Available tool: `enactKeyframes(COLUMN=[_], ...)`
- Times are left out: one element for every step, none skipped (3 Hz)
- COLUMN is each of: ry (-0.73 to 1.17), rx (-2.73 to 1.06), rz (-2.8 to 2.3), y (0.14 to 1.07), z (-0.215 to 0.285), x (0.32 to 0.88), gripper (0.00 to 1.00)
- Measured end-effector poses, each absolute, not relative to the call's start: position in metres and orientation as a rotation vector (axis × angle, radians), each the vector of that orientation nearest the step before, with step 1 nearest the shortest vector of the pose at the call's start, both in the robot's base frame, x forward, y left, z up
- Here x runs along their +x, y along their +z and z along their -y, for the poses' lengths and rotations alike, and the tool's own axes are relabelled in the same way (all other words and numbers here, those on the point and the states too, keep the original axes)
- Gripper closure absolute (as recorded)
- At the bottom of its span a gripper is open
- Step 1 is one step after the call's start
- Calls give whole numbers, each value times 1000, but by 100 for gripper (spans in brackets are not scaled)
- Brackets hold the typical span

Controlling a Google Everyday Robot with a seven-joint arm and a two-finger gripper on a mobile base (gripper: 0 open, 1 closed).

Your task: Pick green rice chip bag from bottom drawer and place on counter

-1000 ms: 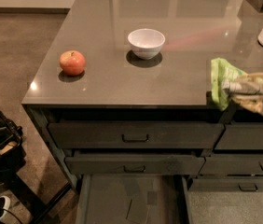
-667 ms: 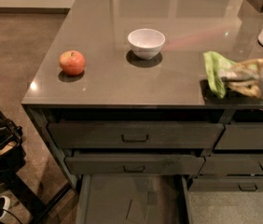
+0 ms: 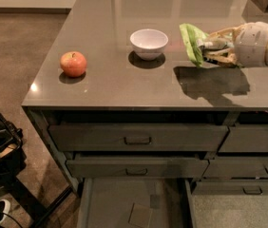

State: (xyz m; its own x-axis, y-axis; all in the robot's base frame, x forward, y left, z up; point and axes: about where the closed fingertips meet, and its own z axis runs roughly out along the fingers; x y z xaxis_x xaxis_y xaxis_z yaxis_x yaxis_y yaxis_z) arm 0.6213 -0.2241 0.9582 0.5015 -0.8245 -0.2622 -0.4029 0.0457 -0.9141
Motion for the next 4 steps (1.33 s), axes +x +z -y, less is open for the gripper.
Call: enactKeyframes(ry=[-449, -449, -448, -448], rx=[-1567, -1567, -1567, -1567], rz=[-1090, -1090, -1090, -1090], y=[959, 959, 959, 959], z=[224, 224, 224, 224], x=[621, 621, 621, 621], gripper=[60, 36, 13, 0])
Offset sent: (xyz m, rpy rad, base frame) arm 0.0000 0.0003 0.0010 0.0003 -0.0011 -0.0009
